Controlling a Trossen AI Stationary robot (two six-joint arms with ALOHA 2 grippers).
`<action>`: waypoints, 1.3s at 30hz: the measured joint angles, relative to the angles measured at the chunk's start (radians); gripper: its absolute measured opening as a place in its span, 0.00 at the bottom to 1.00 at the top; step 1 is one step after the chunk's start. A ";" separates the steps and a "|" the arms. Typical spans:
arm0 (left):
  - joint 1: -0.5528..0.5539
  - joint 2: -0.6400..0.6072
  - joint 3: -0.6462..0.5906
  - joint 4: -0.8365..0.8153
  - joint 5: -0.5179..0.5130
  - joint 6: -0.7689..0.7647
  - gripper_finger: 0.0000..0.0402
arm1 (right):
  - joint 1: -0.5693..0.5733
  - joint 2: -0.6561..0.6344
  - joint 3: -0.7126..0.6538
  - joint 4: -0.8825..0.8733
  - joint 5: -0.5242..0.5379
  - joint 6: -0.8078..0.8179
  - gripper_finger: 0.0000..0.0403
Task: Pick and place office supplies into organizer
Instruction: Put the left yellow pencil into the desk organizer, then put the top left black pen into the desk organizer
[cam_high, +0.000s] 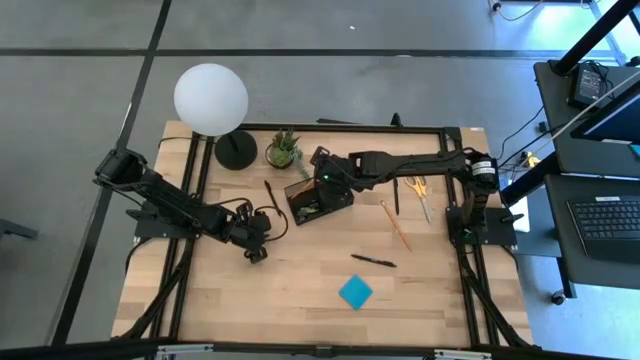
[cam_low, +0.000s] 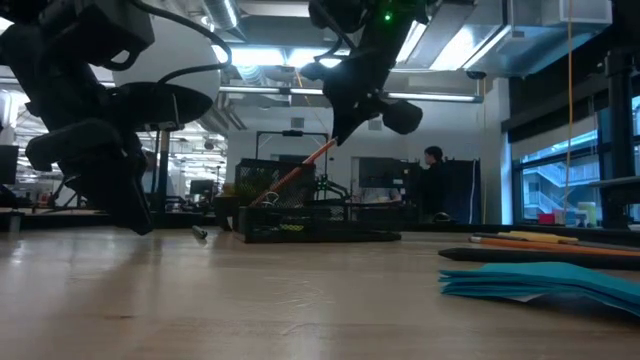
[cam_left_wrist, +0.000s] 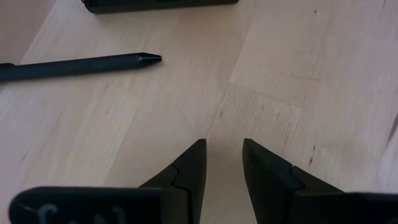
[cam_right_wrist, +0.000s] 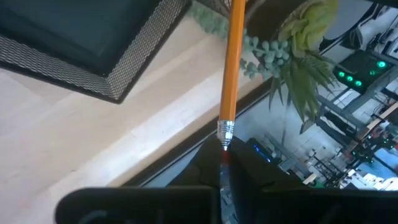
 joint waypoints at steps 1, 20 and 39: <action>0.000 0.000 0.000 0.000 0.000 0.000 0.24 | 0.000 0.000 0.000 0.001 0.001 0.000 0.04; 0.000 0.000 0.000 0.000 0.000 0.000 0.24 | 0.009 0.000 0.000 0.050 -0.027 -0.051 0.18; -0.007 0.000 0.000 0.001 0.026 -0.026 0.24 | -0.026 -0.211 -0.015 -0.249 -0.301 0.757 0.18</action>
